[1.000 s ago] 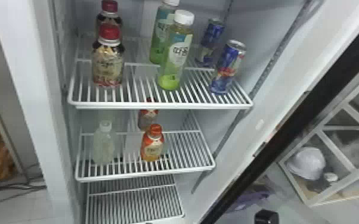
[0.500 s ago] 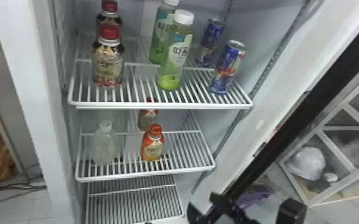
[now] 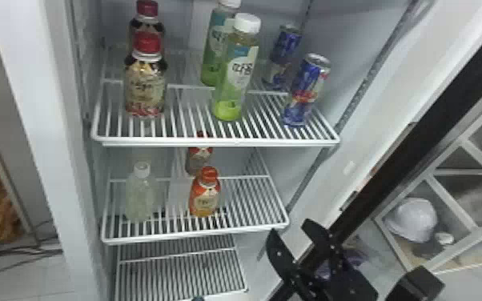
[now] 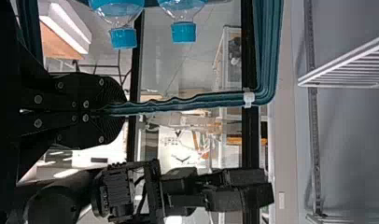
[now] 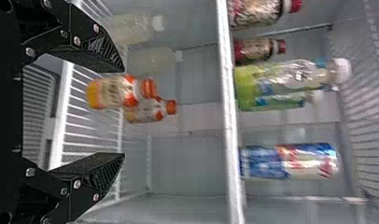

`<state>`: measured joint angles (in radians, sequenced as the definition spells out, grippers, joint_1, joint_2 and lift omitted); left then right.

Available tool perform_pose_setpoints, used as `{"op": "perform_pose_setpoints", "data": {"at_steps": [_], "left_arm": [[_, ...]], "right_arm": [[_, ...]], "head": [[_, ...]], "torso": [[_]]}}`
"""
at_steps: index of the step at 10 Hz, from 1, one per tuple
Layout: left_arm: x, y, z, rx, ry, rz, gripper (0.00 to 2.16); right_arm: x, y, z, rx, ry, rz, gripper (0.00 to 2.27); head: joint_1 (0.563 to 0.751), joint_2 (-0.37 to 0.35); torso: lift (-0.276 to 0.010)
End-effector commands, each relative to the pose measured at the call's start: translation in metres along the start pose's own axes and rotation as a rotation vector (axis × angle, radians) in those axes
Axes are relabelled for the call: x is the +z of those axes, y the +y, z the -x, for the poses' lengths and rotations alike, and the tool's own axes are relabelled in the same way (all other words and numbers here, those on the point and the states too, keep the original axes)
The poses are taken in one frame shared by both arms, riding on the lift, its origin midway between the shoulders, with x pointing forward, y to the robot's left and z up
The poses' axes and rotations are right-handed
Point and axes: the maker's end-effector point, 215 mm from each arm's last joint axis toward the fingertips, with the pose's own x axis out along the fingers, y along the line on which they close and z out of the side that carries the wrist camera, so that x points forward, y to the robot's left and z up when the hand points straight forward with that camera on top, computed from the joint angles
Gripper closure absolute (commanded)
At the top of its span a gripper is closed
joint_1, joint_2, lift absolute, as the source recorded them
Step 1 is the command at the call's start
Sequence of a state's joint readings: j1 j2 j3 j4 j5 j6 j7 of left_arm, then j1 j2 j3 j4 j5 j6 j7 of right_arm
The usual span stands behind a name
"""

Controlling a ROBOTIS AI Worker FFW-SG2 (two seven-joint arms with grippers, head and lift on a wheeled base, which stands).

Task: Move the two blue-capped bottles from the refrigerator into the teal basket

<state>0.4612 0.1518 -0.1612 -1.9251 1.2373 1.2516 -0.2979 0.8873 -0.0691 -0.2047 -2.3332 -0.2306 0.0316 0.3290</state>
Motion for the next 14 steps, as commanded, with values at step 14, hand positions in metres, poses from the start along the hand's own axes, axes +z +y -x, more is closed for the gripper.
{"op": "perform_pose_setpoints", "data": {"at_steps": [14], "left_arm": [[-0.001,-0.001,-0.003,-0.001,0.006,-0.004,1.17]], "right_arm": [[0.022,-0.001,-0.01,-0.113,-0.136,0.034,0.41]], "head": [[0.695,-0.35]], "torso": [[-0.136]]}}
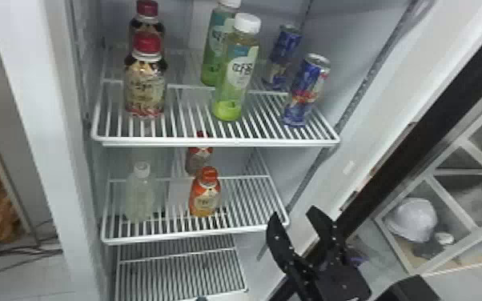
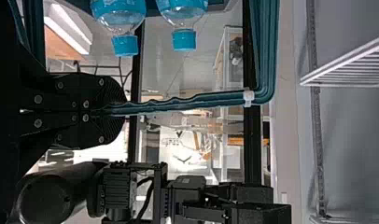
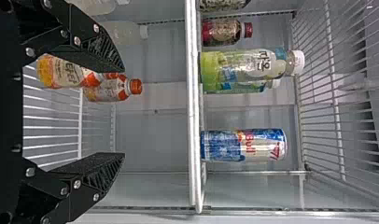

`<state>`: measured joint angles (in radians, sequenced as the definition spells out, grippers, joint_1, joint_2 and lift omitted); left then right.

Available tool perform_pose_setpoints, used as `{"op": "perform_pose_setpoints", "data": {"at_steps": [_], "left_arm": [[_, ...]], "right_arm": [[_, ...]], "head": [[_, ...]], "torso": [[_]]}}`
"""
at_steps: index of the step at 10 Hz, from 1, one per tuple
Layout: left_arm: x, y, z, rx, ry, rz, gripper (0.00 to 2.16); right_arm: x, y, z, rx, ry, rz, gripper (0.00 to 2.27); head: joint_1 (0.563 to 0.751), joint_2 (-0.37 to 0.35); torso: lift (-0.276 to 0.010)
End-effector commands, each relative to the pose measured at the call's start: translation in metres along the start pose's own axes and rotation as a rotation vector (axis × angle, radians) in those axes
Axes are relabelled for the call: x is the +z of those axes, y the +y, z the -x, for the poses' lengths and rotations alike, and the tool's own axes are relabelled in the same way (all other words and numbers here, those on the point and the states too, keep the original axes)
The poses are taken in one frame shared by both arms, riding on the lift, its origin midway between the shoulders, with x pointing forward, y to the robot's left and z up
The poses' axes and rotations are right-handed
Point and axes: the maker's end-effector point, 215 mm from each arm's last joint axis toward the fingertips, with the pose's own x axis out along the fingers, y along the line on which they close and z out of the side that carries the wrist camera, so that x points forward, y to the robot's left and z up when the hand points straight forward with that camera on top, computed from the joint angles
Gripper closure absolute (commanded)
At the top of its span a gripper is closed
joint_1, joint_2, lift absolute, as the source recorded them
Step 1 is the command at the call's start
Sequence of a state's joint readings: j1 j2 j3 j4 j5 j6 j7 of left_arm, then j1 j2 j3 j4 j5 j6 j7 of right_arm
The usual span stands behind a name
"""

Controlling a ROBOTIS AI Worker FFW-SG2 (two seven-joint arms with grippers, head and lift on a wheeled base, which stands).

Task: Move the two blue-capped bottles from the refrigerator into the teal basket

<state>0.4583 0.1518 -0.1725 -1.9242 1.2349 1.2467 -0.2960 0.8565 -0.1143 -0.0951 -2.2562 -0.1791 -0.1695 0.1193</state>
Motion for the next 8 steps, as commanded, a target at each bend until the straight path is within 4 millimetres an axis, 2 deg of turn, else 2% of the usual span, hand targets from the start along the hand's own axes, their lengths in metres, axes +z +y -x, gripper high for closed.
{"op": "perform_pose_setpoints", "data": {"at_steps": [1,8], "left_arm": [[0.0006,-0.0009,-0.0003,-0.001,0.0,-0.003,1.17],[0.0012,-0.0017,-0.0008,-0.003,0.003,-0.004,1.17]], "right_arm": [[-0.001,-0.0005,0.0002,-0.002,0.002,-0.001,0.41],[-0.0022,-0.0009,-0.002,-0.003,-0.001,-0.002,0.42]], "head": [[0.695,-0.35],[0.695,-0.35]], "torso": [[-0.136],[-0.136]]}}
